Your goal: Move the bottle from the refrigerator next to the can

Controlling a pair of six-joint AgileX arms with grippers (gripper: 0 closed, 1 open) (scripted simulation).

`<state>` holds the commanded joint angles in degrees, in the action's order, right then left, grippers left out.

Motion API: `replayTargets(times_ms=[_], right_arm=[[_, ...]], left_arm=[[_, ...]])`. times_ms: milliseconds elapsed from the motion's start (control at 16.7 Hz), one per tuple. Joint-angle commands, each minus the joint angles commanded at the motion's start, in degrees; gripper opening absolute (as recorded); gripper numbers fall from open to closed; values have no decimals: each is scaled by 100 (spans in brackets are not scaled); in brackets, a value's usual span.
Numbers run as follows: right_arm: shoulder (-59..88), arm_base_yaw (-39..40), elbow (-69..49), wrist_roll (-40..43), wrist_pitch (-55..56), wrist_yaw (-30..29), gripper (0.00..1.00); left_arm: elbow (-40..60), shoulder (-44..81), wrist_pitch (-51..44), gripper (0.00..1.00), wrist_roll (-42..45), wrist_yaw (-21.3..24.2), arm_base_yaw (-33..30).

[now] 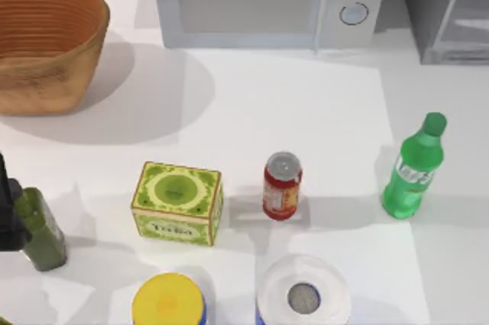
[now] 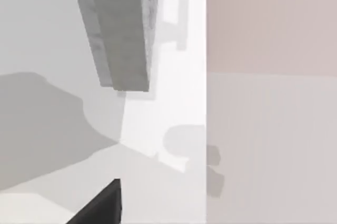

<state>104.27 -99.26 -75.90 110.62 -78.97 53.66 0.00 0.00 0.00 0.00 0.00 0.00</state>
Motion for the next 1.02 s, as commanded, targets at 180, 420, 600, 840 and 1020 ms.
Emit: replayTargets(times_ms=[180,420,600,840,1020], right_arm=[[42,684,21,-1075,924,-148,100],[85,1863,53,-3180,2538,-420,100],[91,2810,88,-4882,3876,-643,100],[78,3930,134,-6623,5419,-907,100],[62,4475,157,-7301,6081,-1034,100]], left_arm=[[0,0,0,100,0,0,0],[0,0,0,100,0,0,0],[0,0,0,100,0,0,0],[0,0,0,100,0,0,0],[0,0,0,100,0,0,0]])
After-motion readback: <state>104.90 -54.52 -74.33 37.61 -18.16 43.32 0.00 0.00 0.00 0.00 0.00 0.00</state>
